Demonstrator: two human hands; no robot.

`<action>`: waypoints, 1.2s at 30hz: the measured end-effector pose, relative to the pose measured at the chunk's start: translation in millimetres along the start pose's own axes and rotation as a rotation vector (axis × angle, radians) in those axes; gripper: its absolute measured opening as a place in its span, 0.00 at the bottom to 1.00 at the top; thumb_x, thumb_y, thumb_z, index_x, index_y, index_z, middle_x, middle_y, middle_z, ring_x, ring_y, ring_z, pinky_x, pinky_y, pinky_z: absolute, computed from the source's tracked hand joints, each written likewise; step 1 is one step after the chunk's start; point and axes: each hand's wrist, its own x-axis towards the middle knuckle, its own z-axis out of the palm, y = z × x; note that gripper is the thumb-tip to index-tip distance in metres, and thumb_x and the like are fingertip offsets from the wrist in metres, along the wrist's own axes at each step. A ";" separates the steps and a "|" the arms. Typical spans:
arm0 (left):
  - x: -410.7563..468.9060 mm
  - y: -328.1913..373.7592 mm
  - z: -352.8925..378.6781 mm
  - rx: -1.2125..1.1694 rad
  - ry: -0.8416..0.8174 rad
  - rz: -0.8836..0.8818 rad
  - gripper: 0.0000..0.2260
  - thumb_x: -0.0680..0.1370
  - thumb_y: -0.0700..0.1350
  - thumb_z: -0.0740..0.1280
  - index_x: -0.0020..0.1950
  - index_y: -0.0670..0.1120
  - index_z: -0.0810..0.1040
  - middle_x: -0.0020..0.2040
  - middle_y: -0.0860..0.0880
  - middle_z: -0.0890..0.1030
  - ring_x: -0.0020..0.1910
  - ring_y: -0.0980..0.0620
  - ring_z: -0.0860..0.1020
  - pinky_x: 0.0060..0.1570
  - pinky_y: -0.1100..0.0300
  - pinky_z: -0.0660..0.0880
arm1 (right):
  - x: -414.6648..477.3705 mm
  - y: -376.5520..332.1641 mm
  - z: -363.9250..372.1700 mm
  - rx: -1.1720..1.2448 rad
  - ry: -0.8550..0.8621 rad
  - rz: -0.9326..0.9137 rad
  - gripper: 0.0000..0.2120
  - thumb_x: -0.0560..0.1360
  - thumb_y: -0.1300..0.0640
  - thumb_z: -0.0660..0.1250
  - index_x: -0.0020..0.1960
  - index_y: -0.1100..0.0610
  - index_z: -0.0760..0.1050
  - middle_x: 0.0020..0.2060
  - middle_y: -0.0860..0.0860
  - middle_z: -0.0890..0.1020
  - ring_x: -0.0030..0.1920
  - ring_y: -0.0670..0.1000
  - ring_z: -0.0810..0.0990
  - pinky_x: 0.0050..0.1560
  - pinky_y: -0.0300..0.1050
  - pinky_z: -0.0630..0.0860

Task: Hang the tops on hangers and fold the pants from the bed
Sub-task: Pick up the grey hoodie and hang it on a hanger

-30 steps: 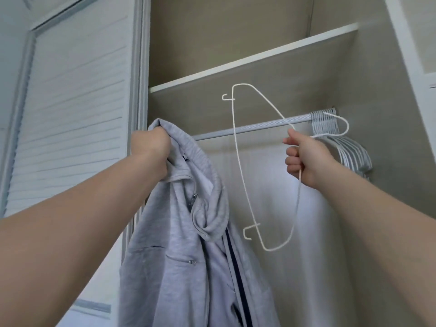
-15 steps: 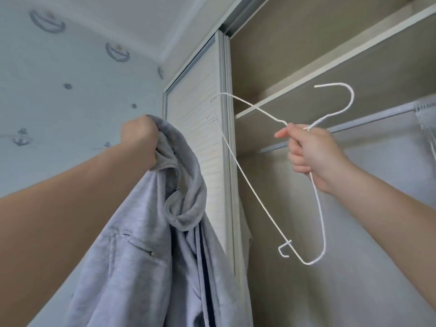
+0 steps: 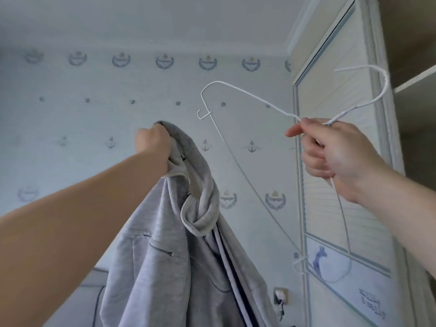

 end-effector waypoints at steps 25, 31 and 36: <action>58.6 -92.6 -570.8 1.135 -0.204 -0.295 0.04 0.79 0.45 0.68 0.44 0.48 0.79 0.48 0.46 0.79 0.49 0.46 0.78 0.55 0.52 0.77 | -260.4 98.5 491.4 0.295 -0.622 0.454 0.16 0.82 0.60 0.61 0.39 0.58 0.81 0.21 0.50 0.60 0.20 0.47 0.56 0.21 0.35 0.55; 3.0 -163.7 -669.6 1.070 -0.117 -0.394 0.08 0.76 0.44 0.67 0.44 0.41 0.84 0.38 0.45 0.81 0.38 0.50 0.77 0.40 0.56 0.74 | -346.0 118.2 547.9 0.162 -0.713 0.404 0.13 0.81 0.56 0.63 0.41 0.48 0.82 0.21 0.51 0.61 0.23 0.49 0.58 0.25 0.39 0.57; -47.0 -214.5 -723.5 1.083 0.002 -0.377 0.07 0.76 0.44 0.67 0.43 0.44 0.83 0.35 0.50 0.81 0.35 0.53 0.75 0.37 0.58 0.71 | -401.5 128.1 572.4 0.085 -0.780 0.399 0.13 0.81 0.56 0.63 0.42 0.45 0.81 0.21 0.57 0.66 0.24 0.58 0.64 0.26 0.50 0.61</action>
